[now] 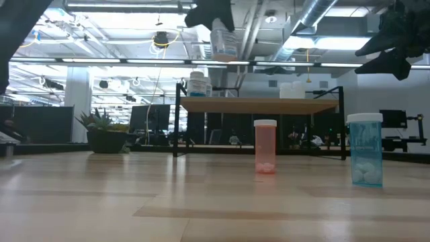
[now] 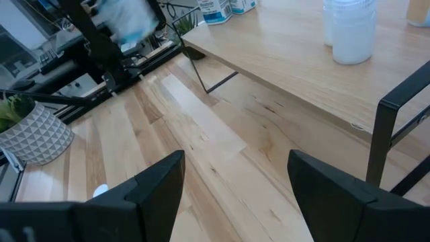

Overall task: Pick and place medicine bottles onto shelf by color
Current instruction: Put the white and blue pill bottle on the shelf aligned with the other white and blue pill bottles

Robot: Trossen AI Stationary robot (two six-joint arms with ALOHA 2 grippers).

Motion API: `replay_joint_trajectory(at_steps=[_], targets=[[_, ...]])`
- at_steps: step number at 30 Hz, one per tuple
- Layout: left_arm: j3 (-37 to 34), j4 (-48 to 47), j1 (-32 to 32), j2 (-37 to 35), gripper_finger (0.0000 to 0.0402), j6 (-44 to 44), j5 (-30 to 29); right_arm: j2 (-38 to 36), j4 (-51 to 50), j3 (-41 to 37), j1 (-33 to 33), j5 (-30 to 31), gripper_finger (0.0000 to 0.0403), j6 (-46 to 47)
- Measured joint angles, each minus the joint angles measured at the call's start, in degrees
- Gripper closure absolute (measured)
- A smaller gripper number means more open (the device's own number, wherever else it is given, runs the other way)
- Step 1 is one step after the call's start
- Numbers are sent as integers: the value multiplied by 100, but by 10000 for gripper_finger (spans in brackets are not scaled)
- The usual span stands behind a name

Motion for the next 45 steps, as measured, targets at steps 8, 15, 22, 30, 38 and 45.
replay_joint_trajectory(at_steps=[8,15,22,30,38,45], targets=[[-36,67,855,33,262,952,66,1,0,0,2,0,117,-5],[-412,-362,982,39,261,1237,332,2,2,0,0,0,117,-13],[-794,-390,996,44,259,1592,26,0,2,0,0,0,117,-13],[-1127,-21,1118,44,255,2226,-185,2,1,0,0,2,117,-11],[-1154,153,1357,44,257,2750,-240,0,1,0,2,2,117,-5],[-1154,251,1471,44,238,3387,-9,2,1,0,1,0,117,-1]])
